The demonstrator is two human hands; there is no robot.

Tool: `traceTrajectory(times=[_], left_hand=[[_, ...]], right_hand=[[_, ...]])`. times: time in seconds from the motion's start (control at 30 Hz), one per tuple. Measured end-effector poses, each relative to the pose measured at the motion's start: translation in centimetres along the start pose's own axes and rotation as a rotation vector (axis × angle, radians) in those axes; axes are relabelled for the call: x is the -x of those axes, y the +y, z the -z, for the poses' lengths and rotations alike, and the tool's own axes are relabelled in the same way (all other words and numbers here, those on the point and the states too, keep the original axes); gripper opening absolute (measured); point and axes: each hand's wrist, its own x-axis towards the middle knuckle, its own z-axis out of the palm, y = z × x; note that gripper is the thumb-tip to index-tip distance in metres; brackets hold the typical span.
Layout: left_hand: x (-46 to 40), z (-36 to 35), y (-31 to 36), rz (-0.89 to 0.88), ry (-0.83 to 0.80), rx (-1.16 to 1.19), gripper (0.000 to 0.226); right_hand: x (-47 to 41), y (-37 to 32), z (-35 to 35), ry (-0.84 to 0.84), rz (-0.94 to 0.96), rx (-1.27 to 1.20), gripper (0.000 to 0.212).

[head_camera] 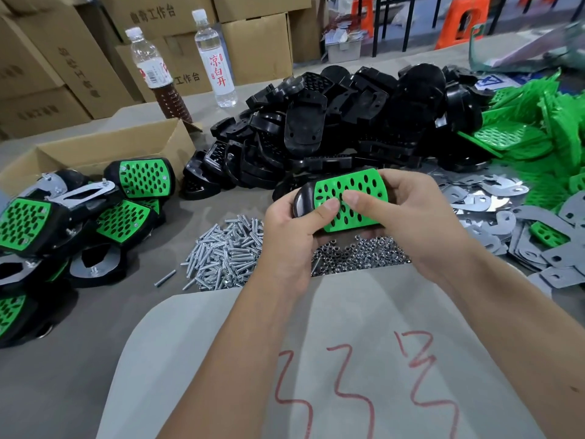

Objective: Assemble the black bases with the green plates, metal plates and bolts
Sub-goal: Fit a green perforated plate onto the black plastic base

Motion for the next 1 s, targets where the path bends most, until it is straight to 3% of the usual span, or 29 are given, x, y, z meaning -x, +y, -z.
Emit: traceTrajectory(times=[0.3, 0.5, 0.6, 0.73, 0.9, 1.0], left_hand=[[-0.3, 0.6, 0.1, 0.066, -0.046, -0.085, 0.018], [-0.5, 0.9, 0.6, 0.125, 0.018, -0.016, 0.015], [-0.6, 0.8, 0.6, 0.133, 0.067, 0.025, 0.006], [-0.4, 0.5, 0.6, 0.14, 0.104, 0.1, 0.015], [-0.4, 0.5, 0.6, 0.172, 0.091, 0.141, 0.045], [-0.3, 0.9, 0.6, 0.215, -0.005, 0.199, 0.029]], right_hand=[[-0.1, 0.3, 0.8, -0.079, -0.095, -0.155, 0.028], [-0.1, 0.2, 0.8, -0.156, -0.068, -0.141, 0.023], [0.0, 0.1, 0.3, -0.093, 0.0, -0.099, 0.019], [0.2, 0.7, -0.6, 0.079, 0.096, -0.087, 0.023], [0.1, 1.4, -0.4, 0.084, 0.173, -0.032, 0.029], [-0.1, 1.2, -0.1, 0.038, 0.185, -0.071, 0.029]])
